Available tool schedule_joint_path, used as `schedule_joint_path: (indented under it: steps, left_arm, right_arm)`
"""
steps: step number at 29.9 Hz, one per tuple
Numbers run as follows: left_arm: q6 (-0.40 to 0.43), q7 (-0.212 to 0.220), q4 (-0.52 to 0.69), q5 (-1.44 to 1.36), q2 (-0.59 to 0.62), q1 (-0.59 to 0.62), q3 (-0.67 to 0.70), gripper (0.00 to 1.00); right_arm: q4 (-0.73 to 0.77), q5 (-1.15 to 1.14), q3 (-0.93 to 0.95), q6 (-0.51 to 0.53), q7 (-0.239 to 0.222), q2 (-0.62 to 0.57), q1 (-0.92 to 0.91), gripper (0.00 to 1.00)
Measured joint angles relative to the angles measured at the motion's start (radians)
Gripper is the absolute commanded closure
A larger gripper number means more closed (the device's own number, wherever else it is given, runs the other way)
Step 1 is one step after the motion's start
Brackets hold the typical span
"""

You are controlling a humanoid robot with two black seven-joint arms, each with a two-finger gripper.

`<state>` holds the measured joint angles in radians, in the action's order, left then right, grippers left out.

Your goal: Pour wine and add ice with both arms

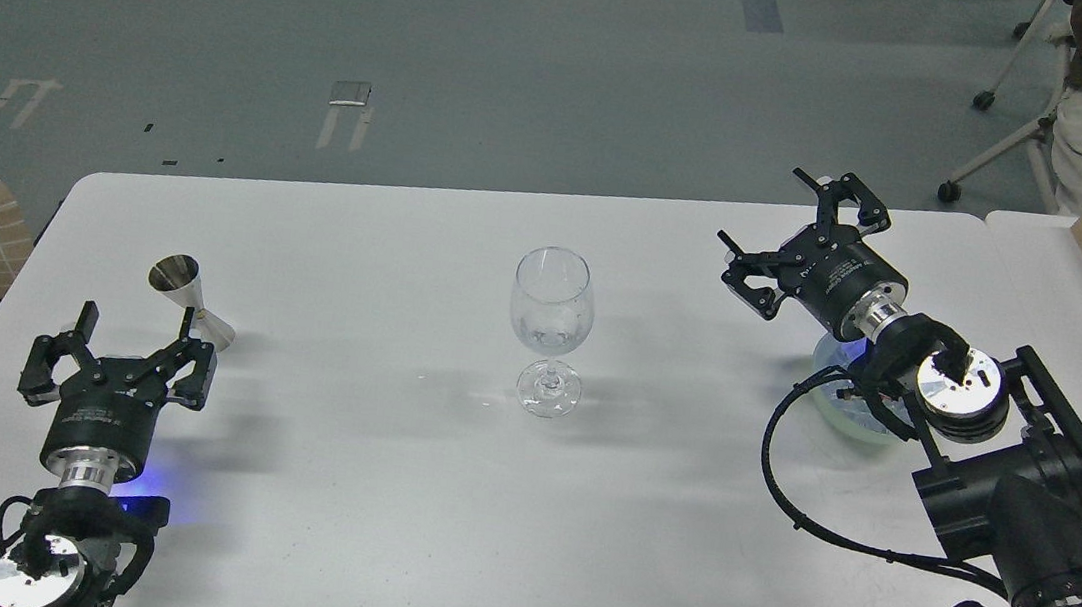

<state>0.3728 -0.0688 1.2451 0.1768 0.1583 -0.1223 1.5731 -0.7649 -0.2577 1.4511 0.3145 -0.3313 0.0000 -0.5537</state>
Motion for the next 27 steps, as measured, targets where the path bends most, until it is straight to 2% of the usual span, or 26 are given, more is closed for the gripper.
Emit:
schedule_joint_path:
  steps: [3, 9, 15, 19, 27]
  left_arm:
    - [0.007, 0.000, 0.031, -0.001, 0.031, -0.012, 0.008, 0.07]
    - [0.100, 0.011, 0.091, -0.002, 0.112, -0.018, 0.037, 0.04]
    - [0.107, 0.021, 0.137, -0.006, 0.222, 0.005, 0.026, 0.04]
    - [0.104, 0.026, 0.138, -0.076, 0.283, 0.090, 0.000, 0.04]
    - [0.100, 0.040, 0.132, -0.259, 0.303, 0.295, -0.099, 0.04]
  right_arm:
    - [0.000, 0.000, 0.000, 0.000, 0.000, 0.000, 0.000, 0.00]
    - [-0.001, 0.000, 0.001, 0.000, 0.000, 0.000, -0.001, 0.00]
    - [-0.001, 0.001, 0.002, 0.000, 0.000, 0.000, -0.004, 0.00]
    - [-0.001, 0.002, 0.004, 0.000, 0.000, 0.000, -0.007, 0.00]
    - [-0.001, 0.002, 0.005, 0.000, 0.000, 0.000, -0.023, 0.00]
